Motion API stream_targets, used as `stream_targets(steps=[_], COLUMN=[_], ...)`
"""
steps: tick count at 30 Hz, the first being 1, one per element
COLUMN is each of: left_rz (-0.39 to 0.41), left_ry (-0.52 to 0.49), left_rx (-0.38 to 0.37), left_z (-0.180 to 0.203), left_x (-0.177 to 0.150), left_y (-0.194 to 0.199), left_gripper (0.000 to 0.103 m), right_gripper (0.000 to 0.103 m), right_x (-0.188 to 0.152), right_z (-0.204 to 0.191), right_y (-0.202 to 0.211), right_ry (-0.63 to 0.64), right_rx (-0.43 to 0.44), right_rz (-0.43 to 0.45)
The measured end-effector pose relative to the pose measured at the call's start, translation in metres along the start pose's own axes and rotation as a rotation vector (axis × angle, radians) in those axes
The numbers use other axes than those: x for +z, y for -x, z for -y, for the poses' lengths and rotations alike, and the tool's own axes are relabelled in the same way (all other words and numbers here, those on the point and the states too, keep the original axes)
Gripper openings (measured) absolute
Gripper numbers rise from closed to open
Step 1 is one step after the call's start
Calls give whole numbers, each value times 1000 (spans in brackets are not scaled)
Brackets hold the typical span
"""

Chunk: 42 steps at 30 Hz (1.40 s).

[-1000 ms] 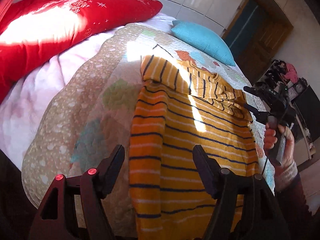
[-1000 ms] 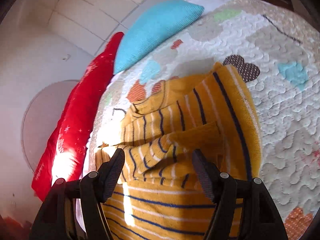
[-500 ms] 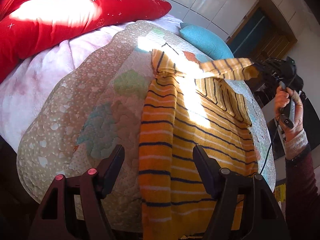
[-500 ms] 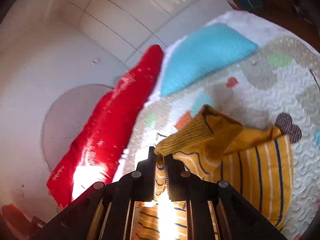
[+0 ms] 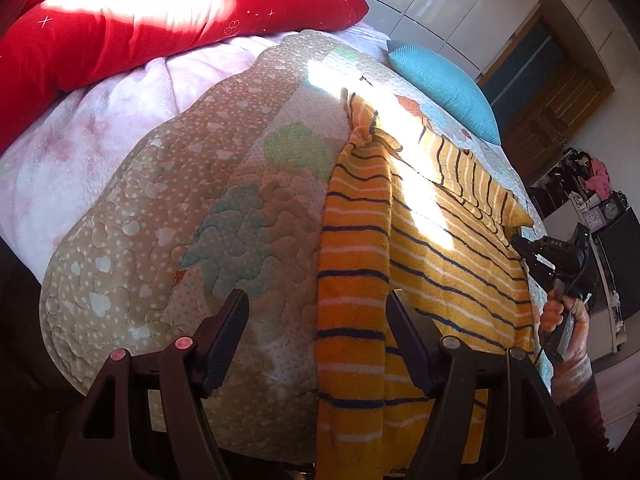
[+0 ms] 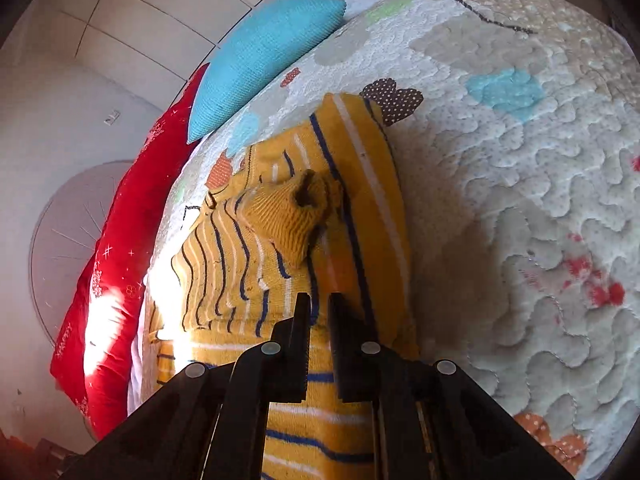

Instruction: Fold small clothes

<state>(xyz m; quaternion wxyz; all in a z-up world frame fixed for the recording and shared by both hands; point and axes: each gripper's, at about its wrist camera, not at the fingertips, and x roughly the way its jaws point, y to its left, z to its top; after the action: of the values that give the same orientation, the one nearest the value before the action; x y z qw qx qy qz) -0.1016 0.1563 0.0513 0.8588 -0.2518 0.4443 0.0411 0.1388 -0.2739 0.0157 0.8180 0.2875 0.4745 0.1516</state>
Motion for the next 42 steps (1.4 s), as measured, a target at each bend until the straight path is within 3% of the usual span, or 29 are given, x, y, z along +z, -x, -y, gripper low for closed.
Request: stream_targets(steps=[3,5,10,14,16,21,28,32,36,39,40,41,42], left_rz=[-8,-11,-61,-56,-60,-68,-120,-132,-122,-121,-122,-121,-119], left_ry=[14,7,-27,-42,-54,-73,-19,-52,-56,-38,-45,-57,-72], left_rx=[-4,-9,5,11,9,-2,-128,-127,-136,-115,-99,-72,-36], left_z=[0,4,7,8,9,15,9,11,12,15,18,21,24], left_x=[-1,-4,-14,-18,-21,-33,-58,-73,-77,-76,-76,-75,-75], left_y=[-3,-6,-19,-21,-22,-28,-25,-24,-24,-30,-31,-31,-30], left_gripper=[70,70,70,72,77,79,79,68,67,67,67,64,46], right_gripper=[25,49,49,55,56,56,57,57,57,59,57,44,32], right_x=[-6,-18,-59,-99,-118,-155,-202,-233,-265,-274,-274,-273,-273], right_z=[-9,-11,-4,12,21,29,25,24,14,8,7,5,4], right_y=[20,38,66,86,92,102,99,89,73,65,64,65,67], right_ry=[65,101,173,196,189,145,110,73,112,103,99,96,101], right_rx=[-40,-44,-76,-120,-125,-5,195,313,307,301,300,296,284], right_rz=[20,33,-11,-37,-54,-88,-161,-252,-323,-311,-302,-292,-283])
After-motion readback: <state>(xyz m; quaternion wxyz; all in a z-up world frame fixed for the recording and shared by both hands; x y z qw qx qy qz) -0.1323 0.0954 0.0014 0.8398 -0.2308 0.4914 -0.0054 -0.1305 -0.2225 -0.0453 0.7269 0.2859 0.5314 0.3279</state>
